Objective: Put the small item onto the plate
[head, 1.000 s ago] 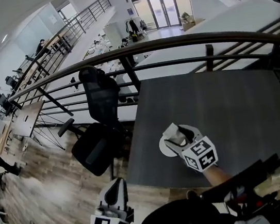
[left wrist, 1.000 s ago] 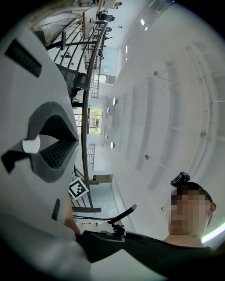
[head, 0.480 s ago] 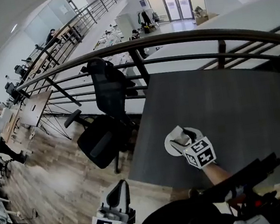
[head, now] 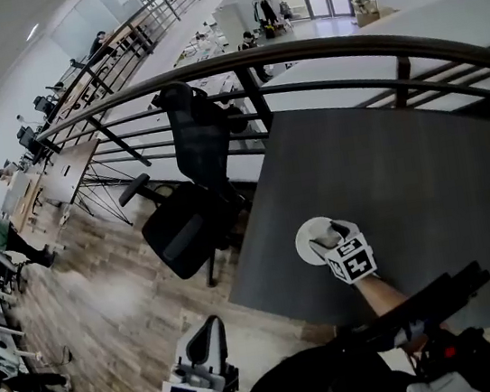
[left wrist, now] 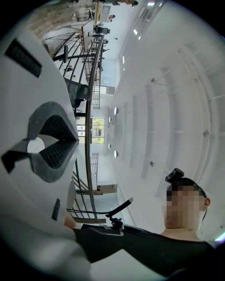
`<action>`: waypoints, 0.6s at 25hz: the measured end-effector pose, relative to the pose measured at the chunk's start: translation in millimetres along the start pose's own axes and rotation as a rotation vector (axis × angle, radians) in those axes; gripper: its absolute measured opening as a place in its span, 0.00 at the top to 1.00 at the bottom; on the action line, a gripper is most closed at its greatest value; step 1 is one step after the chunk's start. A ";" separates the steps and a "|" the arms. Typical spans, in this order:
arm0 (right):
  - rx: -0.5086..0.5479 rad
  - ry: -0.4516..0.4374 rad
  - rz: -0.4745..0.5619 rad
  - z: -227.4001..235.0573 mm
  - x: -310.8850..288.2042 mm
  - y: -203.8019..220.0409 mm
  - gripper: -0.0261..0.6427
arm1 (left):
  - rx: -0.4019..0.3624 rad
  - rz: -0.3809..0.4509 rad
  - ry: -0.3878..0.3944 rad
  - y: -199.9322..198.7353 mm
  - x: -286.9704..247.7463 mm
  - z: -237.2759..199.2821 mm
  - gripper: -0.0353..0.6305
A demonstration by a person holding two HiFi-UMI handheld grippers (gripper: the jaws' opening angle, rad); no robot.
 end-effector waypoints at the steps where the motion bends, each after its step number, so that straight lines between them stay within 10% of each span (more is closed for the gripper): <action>1: -0.001 -0.002 -0.014 1.5 -3.0 4.6 0.50 | 0.003 -0.003 -0.006 0.4 0.0 -0.1 0.94; 15: -0.006 -0.050 -0.155 0.4 -31.5 48.2 0.50 | 0.012 -0.035 -0.086 4.0 10.6 2.2 0.94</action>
Point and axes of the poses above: the fingertips, and each gripper's own axes: x backward along the fingers, z to its right, y out of its underside, the point moved 1 cm from there along x, backward along the fingers, and after that the axes turned 13 degrees about x, right-handed, at the moved point
